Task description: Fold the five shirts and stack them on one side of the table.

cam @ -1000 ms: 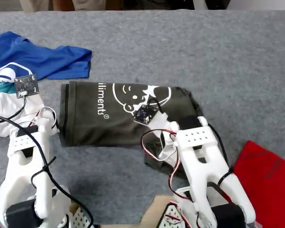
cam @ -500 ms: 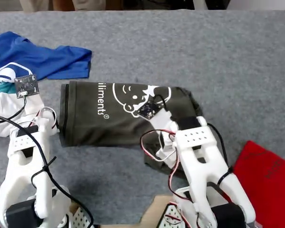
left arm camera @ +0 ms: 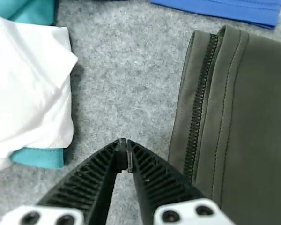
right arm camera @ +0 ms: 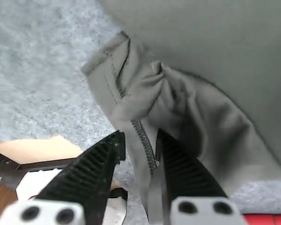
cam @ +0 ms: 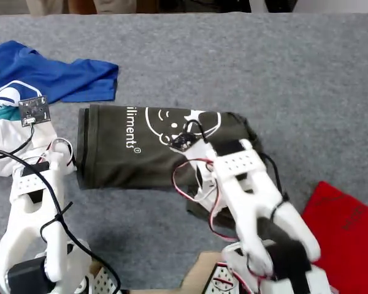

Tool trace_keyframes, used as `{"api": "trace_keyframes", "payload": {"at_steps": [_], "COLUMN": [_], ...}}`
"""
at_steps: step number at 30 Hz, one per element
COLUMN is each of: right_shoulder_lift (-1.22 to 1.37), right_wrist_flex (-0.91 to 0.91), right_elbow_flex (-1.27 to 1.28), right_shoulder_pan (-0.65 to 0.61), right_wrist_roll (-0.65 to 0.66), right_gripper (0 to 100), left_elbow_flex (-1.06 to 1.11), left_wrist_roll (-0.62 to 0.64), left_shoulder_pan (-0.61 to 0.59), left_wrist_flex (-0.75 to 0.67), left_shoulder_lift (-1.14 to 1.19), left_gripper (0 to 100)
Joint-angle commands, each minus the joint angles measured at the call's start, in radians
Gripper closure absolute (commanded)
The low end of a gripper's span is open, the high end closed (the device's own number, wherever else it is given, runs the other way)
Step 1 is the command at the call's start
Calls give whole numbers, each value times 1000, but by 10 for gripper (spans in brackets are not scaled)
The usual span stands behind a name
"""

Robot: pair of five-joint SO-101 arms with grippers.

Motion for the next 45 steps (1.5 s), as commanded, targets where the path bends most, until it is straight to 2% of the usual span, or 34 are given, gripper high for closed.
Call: {"api": "trace_keyframes", "payload": {"at_steps": [1,6,21,30,35,42,45], "right_shoulder_lift": [90,104,81,12,8,-25,-94], "right_wrist_flex": [-31,-26,-31,-26,-23,89,133], "right_elbow_flex": [-74,-93,-91,-90,-82,-94,-99], "right_shoulder_pan": [-10,-12,-18,-193,-200,-245,-236], "right_wrist_roll": [-11,-11,-14,-78,-71,-18,-14], "right_gripper": [878,924,961,962,957,809,793], "left_elbow_flex": [-9,-15,-20,-18,-18,-20,-18], "left_wrist_roll": [3,3,3,2,0,-2,-2], "left_shoulder_pan": [-9,-8,-8,15,17,17,17], "left_wrist_flex": [-15,-18,-17,-17,-17,-17,-17], "left_shoulder_lift": [7,19,21,21,21,21,21], "left_gripper": [981,981,981,981,981,981,981]}}
